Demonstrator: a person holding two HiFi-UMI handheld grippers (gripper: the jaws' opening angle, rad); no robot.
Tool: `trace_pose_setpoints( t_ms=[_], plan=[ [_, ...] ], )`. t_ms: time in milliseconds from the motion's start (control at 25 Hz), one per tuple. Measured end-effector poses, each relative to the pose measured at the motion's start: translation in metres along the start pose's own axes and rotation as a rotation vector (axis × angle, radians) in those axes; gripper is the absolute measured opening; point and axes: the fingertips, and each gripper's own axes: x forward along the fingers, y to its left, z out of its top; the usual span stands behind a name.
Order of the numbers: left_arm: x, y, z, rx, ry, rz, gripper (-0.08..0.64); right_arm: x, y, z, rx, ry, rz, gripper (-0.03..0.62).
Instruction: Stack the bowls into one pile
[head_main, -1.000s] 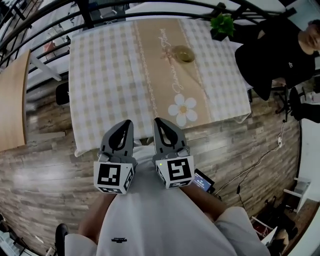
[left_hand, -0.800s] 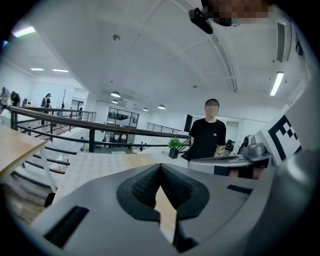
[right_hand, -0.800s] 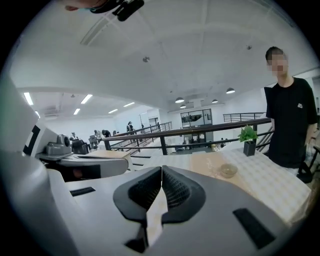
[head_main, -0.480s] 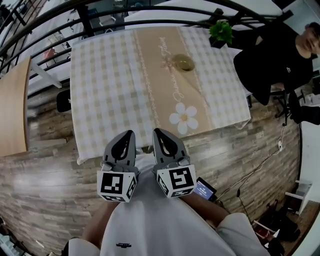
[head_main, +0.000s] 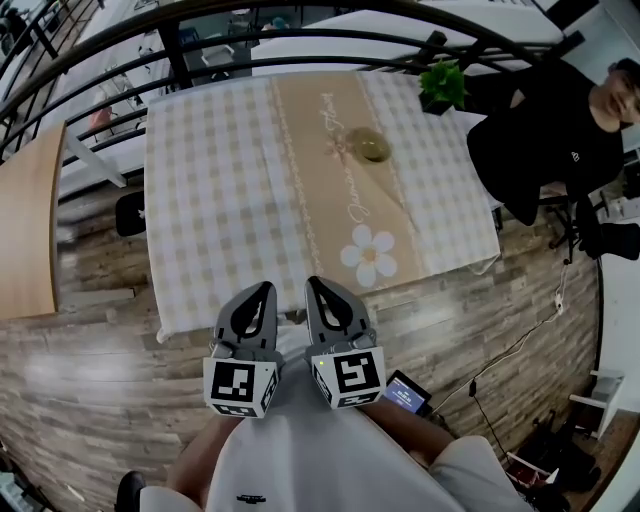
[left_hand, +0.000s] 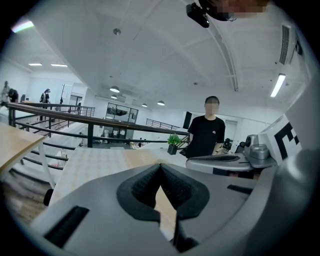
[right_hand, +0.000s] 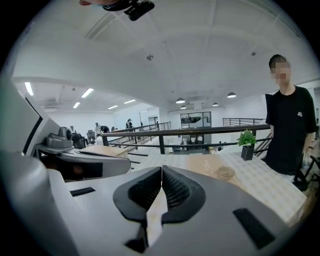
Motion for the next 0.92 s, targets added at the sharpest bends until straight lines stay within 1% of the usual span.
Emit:
trace_pose_setpoints(
  t_ms=[80, 400, 920],
  plan=[
    [0.0005, 0.0018, 0.0024, 0.005, -0.005, 0.001, 0.018, 0.002, 0.0019, 0.0021, -0.012, -0.006, 0.004, 0.035],
    [0.002, 0.0034, 0.0025, 0.007, -0.002, -0.005, 0.018, 0.0043, 0.0038, 0.001, -0.005, 0.004, -0.001, 0.035],
    [0.0026, 0.005, -0.0016, -0.021, -0.007, -0.001, 0.018, 0.005, 0.0029, -0.0012, -0.01, 0.01, 0.001, 0.035]
  ],
)
